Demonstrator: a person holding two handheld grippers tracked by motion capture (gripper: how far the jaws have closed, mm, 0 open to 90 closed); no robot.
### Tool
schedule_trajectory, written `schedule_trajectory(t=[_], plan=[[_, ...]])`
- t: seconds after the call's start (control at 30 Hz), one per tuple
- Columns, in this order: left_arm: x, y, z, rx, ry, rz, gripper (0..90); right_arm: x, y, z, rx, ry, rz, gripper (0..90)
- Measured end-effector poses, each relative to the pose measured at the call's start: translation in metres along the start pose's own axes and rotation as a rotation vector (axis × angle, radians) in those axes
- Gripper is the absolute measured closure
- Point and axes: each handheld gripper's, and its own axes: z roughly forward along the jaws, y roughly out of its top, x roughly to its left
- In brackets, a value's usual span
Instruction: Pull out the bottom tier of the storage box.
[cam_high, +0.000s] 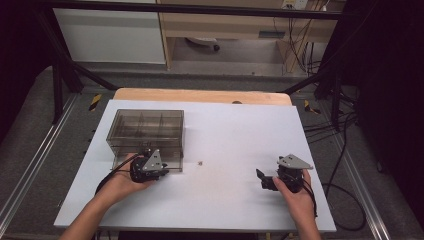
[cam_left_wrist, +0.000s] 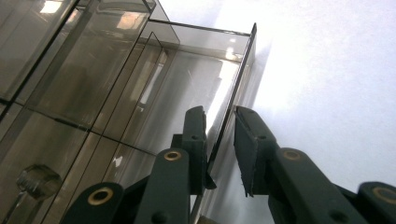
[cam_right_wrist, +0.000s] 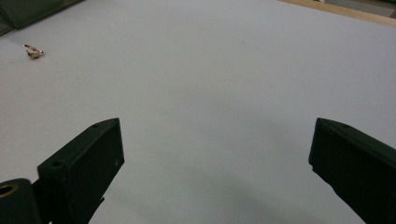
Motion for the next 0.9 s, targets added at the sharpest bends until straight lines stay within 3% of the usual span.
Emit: schedule_trajectory(t=[0.9], plan=[[-0.015, -0.003, -0.015, 0.01, -0.022, -0.011, 75.8, 0.0, -0.001, 0.001, 0.007, 0.002, 0.01, 3.7]])
